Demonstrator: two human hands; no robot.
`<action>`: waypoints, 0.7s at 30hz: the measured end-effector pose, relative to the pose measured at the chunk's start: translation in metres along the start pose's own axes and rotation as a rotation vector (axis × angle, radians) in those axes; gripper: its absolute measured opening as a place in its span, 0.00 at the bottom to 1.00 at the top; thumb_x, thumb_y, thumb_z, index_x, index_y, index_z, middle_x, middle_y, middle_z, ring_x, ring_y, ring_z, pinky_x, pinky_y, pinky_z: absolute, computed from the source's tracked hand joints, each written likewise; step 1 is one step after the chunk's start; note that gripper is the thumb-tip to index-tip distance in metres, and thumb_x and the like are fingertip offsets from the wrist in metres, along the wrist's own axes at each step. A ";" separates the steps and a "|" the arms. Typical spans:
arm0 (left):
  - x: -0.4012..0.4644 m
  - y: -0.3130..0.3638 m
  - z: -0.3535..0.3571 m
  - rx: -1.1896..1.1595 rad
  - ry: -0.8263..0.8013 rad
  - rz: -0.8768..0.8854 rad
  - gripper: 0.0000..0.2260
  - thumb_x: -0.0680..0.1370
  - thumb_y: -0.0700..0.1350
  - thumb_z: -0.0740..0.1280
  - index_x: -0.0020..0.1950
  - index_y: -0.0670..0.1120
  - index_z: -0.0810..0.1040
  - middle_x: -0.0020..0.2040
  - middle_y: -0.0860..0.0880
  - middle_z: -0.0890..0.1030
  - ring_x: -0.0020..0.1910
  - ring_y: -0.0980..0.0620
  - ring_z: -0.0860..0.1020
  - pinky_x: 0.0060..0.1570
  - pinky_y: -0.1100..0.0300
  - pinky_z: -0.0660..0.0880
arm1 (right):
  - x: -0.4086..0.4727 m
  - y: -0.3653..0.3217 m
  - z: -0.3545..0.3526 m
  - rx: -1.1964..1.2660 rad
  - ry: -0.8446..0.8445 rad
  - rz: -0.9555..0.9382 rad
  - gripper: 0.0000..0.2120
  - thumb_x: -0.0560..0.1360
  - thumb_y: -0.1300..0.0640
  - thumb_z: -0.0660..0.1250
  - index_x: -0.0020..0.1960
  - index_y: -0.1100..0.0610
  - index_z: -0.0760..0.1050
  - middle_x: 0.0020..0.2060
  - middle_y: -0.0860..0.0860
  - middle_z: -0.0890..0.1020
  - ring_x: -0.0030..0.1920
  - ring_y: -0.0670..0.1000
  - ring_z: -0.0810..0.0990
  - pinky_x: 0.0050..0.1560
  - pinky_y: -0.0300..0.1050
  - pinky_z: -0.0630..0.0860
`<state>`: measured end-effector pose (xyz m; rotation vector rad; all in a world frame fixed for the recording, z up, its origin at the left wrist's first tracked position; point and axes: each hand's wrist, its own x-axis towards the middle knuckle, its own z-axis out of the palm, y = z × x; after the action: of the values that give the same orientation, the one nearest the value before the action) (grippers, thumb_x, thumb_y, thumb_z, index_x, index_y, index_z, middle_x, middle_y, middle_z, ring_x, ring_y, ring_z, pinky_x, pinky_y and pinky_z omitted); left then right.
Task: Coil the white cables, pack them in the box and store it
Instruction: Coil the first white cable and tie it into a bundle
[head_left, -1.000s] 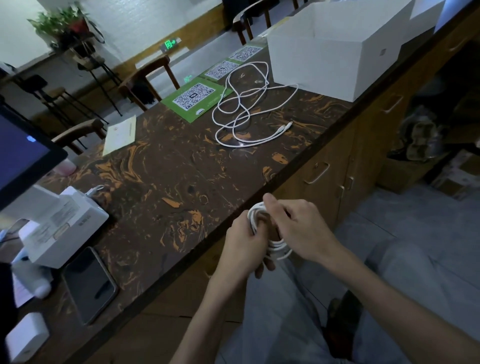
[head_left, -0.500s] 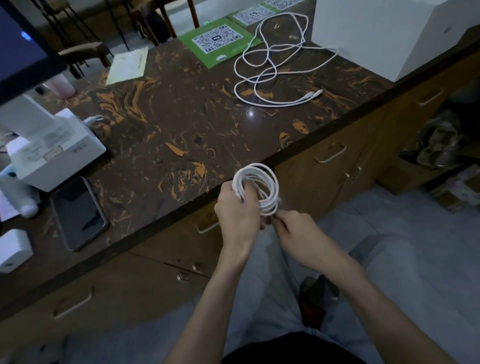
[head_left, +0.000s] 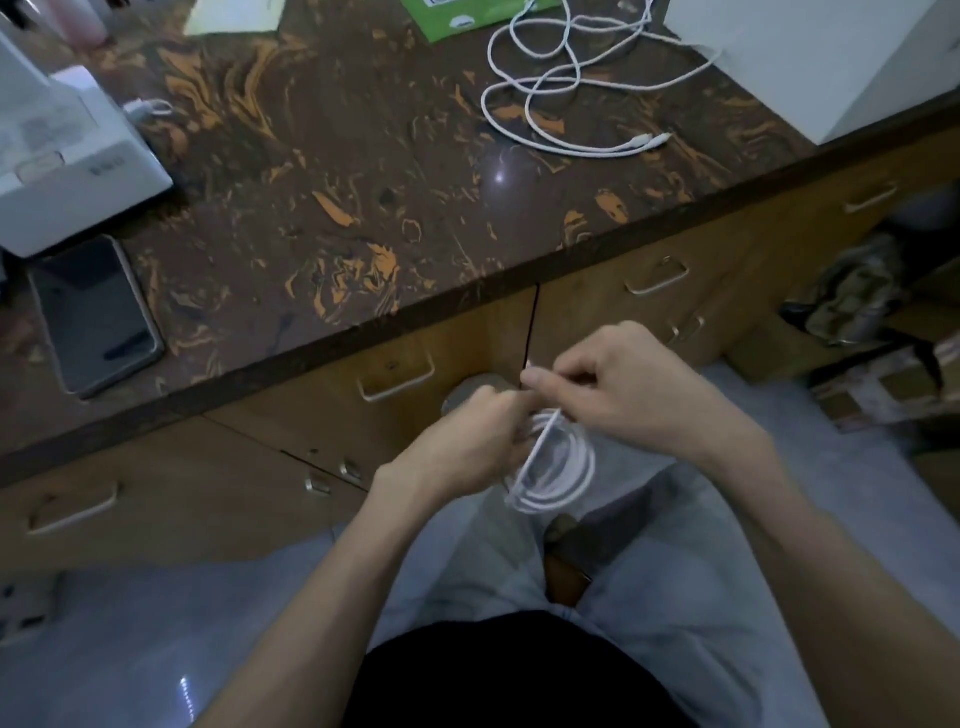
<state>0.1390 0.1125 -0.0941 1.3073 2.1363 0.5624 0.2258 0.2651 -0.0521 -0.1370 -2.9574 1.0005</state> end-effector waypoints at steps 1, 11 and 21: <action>-0.002 0.004 0.000 -0.067 -0.016 0.056 0.07 0.77 0.42 0.66 0.46 0.54 0.70 0.36 0.53 0.76 0.35 0.54 0.76 0.33 0.57 0.69 | 0.005 0.005 0.001 0.026 0.022 -0.004 0.27 0.79 0.45 0.64 0.26 0.57 0.70 0.20 0.51 0.71 0.22 0.48 0.67 0.27 0.46 0.68; -0.012 0.013 -0.012 -0.800 0.277 -0.066 0.07 0.80 0.35 0.60 0.49 0.39 0.79 0.31 0.51 0.76 0.23 0.59 0.71 0.25 0.65 0.67 | -0.007 0.030 0.059 0.668 0.191 0.362 0.18 0.82 0.60 0.62 0.37 0.67 0.79 0.29 0.56 0.81 0.31 0.48 0.76 0.35 0.43 0.72; -0.007 -0.016 0.002 -0.252 0.599 -0.510 0.02 0.81 0.41 0.61 0.51 0.47 0.72 0.42 0.49 0.76 0.38 0.51 0.74 0.32 0.61 0.69 | -0.034 -0.009 0.064 -0.136 -0.214 0.289 0.17 0.80 0.45 0.51 0.46 0.50 0.76 0.40 0.52 0.82 0.44 0.57 0.81 0.45 0.56 0.77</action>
<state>0.1323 0.0989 -0.1033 0.4435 2.6270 1.0467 0.2566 0.2161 -0.0967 -0.5040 -3.2701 0.8865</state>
